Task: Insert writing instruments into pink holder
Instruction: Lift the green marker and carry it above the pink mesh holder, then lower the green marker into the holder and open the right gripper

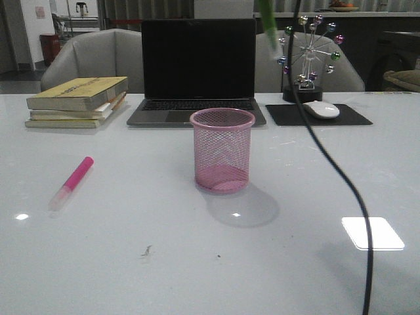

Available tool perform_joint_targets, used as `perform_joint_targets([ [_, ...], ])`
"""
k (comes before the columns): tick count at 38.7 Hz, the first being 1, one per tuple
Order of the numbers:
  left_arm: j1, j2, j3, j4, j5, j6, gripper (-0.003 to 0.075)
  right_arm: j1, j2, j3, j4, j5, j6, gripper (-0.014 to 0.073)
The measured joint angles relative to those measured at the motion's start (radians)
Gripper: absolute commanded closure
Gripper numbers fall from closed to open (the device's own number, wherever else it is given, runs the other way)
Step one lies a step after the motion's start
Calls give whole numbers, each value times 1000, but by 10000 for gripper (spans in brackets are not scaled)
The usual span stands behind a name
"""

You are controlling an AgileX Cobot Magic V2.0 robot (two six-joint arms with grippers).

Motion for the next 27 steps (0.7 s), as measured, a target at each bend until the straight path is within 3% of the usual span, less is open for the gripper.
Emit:
perform_joint_targets([
  [8,0,0,0,0,0,0,273,75,111,133,-45,-341,0,536],
  [15,0,0,0,0,0,0,273,75,201,139,-52,-409,0,510],
  [24,0,0,0,0,0,0,273,75,244,139,-52,-351,0,154],
  [27,0,0,0,0,0,0,273,75,246,139,-52,-347,0,117],
])
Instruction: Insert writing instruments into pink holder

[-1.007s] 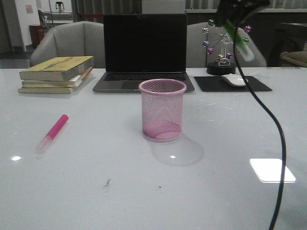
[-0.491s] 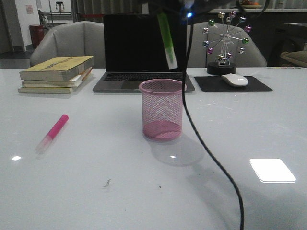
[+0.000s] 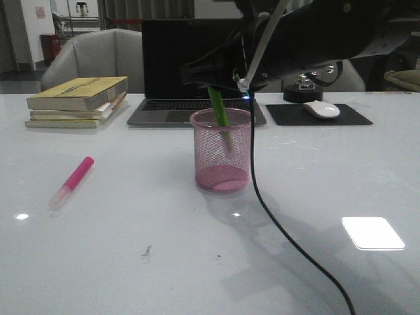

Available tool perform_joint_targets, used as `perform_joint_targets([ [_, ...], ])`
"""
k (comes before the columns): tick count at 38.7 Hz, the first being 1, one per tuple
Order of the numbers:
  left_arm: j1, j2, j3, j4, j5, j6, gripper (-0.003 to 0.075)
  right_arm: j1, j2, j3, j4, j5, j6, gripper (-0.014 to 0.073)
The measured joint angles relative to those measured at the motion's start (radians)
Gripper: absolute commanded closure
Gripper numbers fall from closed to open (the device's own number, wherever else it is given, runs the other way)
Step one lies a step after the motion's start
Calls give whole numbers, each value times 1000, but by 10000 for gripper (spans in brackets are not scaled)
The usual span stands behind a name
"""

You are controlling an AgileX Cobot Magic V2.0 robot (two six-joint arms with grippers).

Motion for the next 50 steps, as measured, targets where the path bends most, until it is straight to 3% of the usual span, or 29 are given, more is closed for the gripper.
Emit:
perform_joint_targets([
  [9,0,0,0,0,9,0,273,0,-66,0,-2,71,0,145],
  [22,0,0,0,0,18,0,273,-15,-365,0,-6,435,0,178],
  [29,0,0,0,0,18,0,273,-122,-508,18,-22,632,0,178],
  [36,0,0,0,0,18,0,273,-302,-695,142,-48,756,0,178],
  [50,0,0,0,0,18,42,273,-430,-986,444,-50,846,0,178],
])
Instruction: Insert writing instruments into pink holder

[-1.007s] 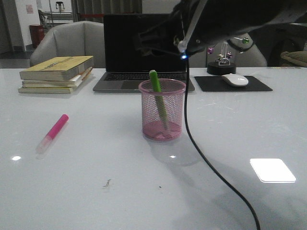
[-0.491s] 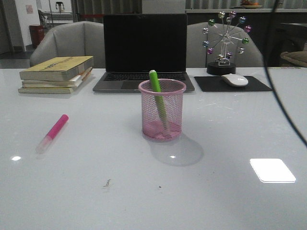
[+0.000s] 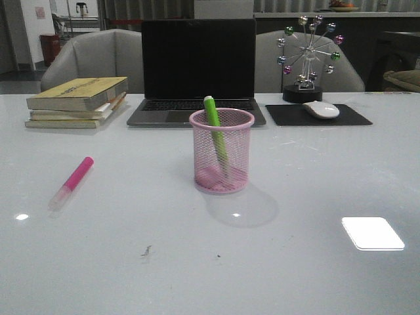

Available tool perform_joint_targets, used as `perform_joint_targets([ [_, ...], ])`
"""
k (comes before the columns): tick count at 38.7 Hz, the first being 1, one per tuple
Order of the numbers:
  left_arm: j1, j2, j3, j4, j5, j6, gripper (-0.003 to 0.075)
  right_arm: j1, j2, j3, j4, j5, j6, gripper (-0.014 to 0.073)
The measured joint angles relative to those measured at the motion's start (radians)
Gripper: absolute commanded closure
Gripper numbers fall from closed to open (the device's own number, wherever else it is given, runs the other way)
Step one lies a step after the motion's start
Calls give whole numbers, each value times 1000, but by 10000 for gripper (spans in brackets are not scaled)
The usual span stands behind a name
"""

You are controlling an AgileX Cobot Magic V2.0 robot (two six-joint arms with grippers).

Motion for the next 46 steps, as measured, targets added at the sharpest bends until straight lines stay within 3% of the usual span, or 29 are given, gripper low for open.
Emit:
perform_joint_targets([
  [10,-37,24,-36,2,-2,8,273,-7,-46,53,0,79,4,178],
  [21,-167,253,-274,63,13,9,273,-7,-46,54,0,79,4,178],
  [36,-178,754,-742,72,306,9,272,-7,-46,54,0,99,4,178],
  [46,-178,999,-974,72,423,9,273,-7,-46,54,0,112,4,178],
])
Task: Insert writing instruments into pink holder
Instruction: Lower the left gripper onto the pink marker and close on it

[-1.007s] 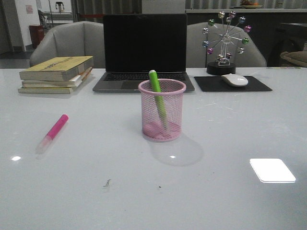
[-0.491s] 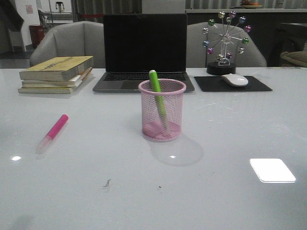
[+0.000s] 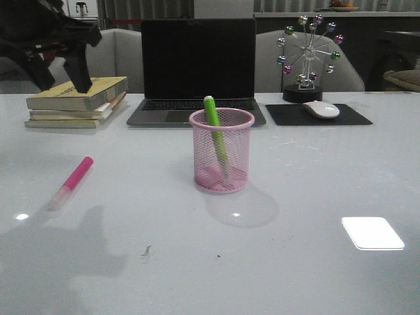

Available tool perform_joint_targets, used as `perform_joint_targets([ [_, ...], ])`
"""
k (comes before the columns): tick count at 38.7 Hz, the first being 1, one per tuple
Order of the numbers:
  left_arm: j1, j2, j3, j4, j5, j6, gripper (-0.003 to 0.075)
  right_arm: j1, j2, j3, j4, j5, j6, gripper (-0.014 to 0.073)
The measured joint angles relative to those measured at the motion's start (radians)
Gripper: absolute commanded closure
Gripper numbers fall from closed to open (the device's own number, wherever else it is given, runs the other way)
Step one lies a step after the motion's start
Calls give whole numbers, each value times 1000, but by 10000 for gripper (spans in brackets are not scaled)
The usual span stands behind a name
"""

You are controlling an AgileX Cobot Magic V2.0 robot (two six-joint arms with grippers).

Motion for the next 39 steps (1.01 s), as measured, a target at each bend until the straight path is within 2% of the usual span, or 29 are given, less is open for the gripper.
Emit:
perform_joint_targets([
  [13,0,147,-37,2,56,0,273,0,0,0,0,11,0,178],
  [39,0,246,-41,2,26,0,273,0,0,0,0,11,0,178],
])
